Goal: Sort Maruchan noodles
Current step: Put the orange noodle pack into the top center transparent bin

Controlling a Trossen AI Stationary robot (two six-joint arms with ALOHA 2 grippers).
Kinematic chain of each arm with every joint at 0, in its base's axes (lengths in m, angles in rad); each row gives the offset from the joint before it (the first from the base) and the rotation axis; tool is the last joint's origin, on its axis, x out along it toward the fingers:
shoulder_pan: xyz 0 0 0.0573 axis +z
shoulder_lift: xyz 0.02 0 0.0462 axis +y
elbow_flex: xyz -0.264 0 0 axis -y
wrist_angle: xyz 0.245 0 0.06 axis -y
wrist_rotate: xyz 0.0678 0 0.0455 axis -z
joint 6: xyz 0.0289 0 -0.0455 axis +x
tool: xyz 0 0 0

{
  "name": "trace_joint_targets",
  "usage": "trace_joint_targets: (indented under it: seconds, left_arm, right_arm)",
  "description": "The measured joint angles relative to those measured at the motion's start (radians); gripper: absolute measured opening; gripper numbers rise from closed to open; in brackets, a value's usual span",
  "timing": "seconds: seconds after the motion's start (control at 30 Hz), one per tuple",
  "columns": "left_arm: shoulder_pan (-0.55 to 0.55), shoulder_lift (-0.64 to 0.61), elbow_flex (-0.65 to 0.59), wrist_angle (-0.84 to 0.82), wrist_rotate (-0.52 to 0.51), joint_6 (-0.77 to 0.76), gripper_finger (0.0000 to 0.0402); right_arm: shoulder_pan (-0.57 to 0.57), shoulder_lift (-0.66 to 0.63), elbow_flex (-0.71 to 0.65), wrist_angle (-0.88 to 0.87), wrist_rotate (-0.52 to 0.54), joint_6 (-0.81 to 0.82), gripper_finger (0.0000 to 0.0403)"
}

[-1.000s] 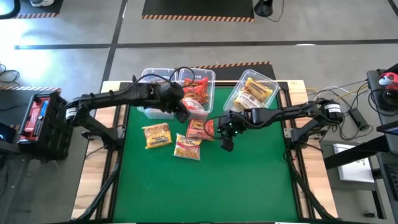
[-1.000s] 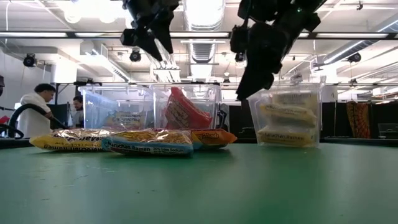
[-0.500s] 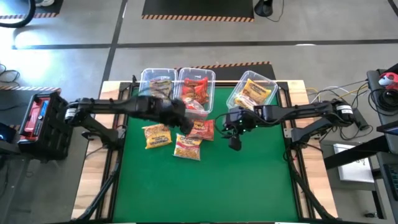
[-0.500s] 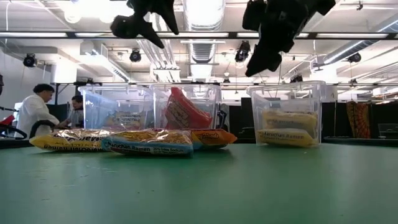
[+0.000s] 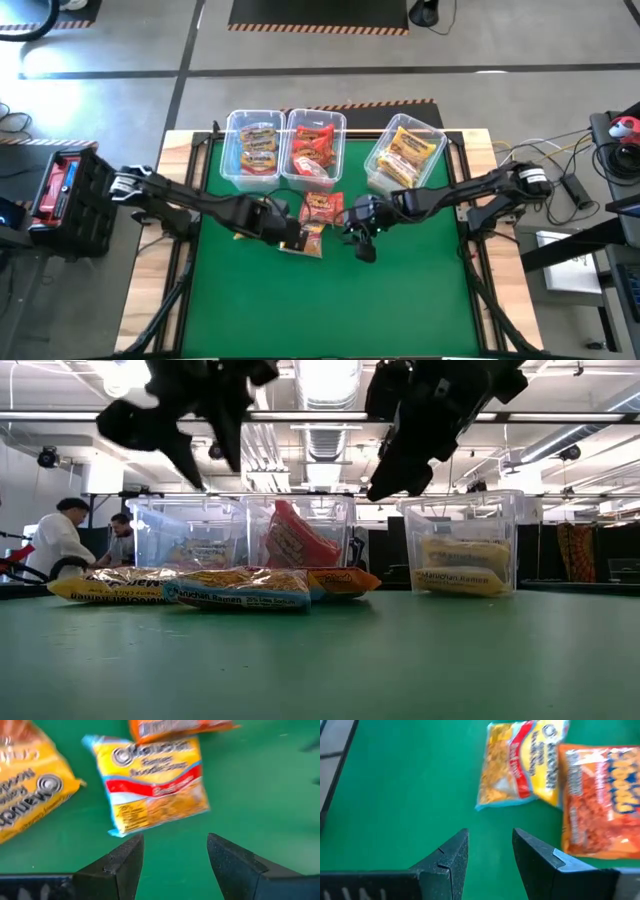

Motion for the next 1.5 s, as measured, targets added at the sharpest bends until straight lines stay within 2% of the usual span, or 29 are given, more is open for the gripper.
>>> trace_joint_targets:
  seconds: [0.2, 0.3, 0.37, 0.5, 0.6, 0.67, 0.9, 1.23, 1.5]
  left_arm:
    - [-0.012, 0.037, -0.101, 0.126, 0.000, -0.037, 0.0200]
    - [-0.011, 0.062, -0.136, 0.129, -0.018, -0.036, 0.0200]
    - [-0.010, 0.078, -0.150, 0.163, -0.047, -0.036, 0.0200]
    - [-0.010, 0.098, -0.163, 0.280, -0.066, -0.016, 0.0200]
    - [-0.017, 0.100, -0.165, 0.347, -0.093, 0.016, 0.0200]
    - [-0.020, 0.094, -0.165, 0.391, -0.105, 0.041, 0.0200]
    - [-0.029, 0.082, -0.092, 0.424, -0.130, 0.179, 0.0200]
    - [-0.062, 0.080, 0.094, 0.275, -0.168, 0.356, 0.0201]
    - [-0.121, 0.077, 0.163, 0.155, -0.188, 0.357, 0.0201]
  right_arm:
    - [0.031, 0.015, 0.000, -0.009, 0.002, 0.059, 0.0141]
    - [0.034, 0.018, 0.001, 0.004, 0.040, 0.103, 0.0141]
    - [0.034, 0.022, 0.000, 0.006, 0.113, 0.146, 0.0141]
    - [0.033, 0.039, 0.000, 0.038, 0.326, 0.235, 0.0141]
    - [0.032, 0.067, 0.001, 0.110, 0.483, 0.230, 0.0141]
    - [0.026, 0.101, 0.002, 0.181, 0.539, 0.208, 0.0141]
    - [0.002, 0.220, 0.001, 0.236, 0.514, 0.212, 0.0141]
    - [-0.035, 0.295, 0.008, 0.235, 0.524, 0.133, 0.0141]
    - [-0.022, 0.280, 0.011, 0.069, 0.383, 0.173, 0.0141]
